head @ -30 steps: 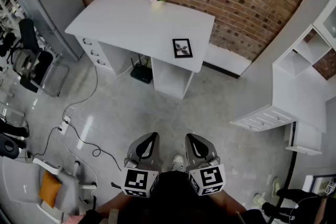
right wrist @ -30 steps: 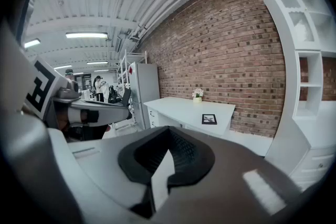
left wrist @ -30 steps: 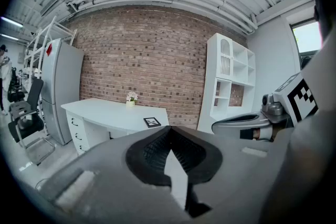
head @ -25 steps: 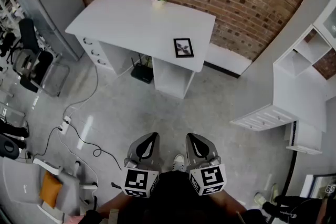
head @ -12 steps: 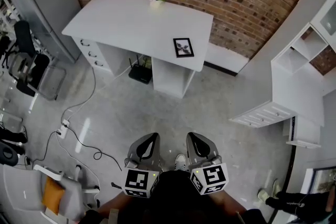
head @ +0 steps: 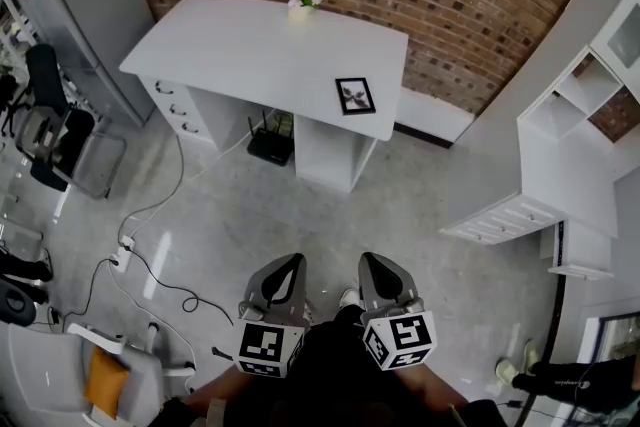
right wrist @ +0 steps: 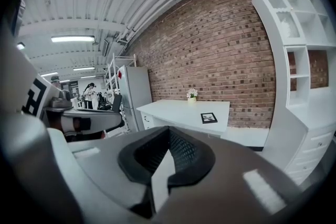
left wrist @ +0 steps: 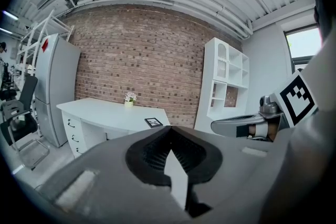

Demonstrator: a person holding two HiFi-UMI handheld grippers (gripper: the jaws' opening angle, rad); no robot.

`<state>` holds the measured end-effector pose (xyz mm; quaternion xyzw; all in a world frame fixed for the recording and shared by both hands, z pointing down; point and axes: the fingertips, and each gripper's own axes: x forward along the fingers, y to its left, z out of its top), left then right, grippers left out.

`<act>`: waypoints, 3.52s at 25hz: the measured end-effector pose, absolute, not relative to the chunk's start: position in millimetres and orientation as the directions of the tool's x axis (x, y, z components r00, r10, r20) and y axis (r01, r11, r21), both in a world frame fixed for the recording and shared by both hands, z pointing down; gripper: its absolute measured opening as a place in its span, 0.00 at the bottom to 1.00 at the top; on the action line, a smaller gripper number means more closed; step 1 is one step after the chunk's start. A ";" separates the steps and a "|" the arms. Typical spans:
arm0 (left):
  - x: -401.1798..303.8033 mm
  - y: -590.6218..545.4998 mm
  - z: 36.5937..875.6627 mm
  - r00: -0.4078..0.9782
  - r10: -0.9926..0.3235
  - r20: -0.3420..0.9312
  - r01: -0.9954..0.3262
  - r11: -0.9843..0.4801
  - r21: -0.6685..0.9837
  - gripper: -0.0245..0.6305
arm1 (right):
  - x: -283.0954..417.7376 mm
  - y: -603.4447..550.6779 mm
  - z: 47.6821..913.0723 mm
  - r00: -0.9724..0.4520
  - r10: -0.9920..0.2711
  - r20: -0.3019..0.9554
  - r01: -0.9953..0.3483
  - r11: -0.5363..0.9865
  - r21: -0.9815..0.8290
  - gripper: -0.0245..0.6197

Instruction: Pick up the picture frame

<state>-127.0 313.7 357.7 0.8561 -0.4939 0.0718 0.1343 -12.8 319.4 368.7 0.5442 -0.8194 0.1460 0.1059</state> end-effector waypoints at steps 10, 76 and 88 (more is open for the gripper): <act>-119.1 275.4 372.3 0.483 -0.827 0.289 -0.875 -0.452 0.171 0.04 | -7.2 276.9 381.5 -0.406 -0.846 0.344 -0.914 0.383 -0.136 0.04; -16.1 -77.7 413.0 0.589 -0.720 0.367 -0.807 -0.547 0.221 0.04 | 76.0 -68.5 440.7 -0.314 -0.799 0.512 -0.949 0.282 -0.142 0.04; -27.0 -103.7 420.8 0.632 -0.699 0.335 -0.775 -0.567 0.278 0.04 | 63.7 -87.2 453.1 -0.251 -0.784 0.568 -0.966 0.239 -0.096 0.04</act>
